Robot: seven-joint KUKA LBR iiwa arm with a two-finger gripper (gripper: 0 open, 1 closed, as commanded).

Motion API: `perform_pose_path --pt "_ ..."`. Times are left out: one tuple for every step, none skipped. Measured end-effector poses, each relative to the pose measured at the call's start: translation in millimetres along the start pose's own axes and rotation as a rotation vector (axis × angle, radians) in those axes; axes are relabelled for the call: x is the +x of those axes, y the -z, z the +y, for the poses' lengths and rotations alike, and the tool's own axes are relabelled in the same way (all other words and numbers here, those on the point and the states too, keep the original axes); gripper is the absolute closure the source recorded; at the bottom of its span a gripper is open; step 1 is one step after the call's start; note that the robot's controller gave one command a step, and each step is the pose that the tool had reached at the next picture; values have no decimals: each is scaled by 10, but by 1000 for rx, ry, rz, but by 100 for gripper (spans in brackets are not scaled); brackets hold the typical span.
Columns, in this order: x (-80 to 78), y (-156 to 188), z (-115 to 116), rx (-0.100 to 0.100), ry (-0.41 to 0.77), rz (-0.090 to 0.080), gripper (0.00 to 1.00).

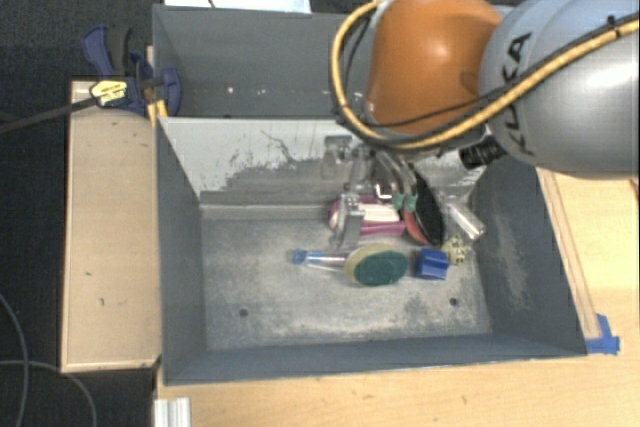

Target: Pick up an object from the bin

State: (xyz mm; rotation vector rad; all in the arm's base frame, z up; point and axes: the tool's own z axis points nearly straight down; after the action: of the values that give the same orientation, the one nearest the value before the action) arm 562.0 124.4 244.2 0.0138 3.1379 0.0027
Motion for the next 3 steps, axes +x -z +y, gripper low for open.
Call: perform_pose_path --pt "185 -1062 -680 1 196 9 0" --pt "-60 -1636 -589 0 -208 1 0" --pt "-77 -1600 -569 -4 -207 -4 100"
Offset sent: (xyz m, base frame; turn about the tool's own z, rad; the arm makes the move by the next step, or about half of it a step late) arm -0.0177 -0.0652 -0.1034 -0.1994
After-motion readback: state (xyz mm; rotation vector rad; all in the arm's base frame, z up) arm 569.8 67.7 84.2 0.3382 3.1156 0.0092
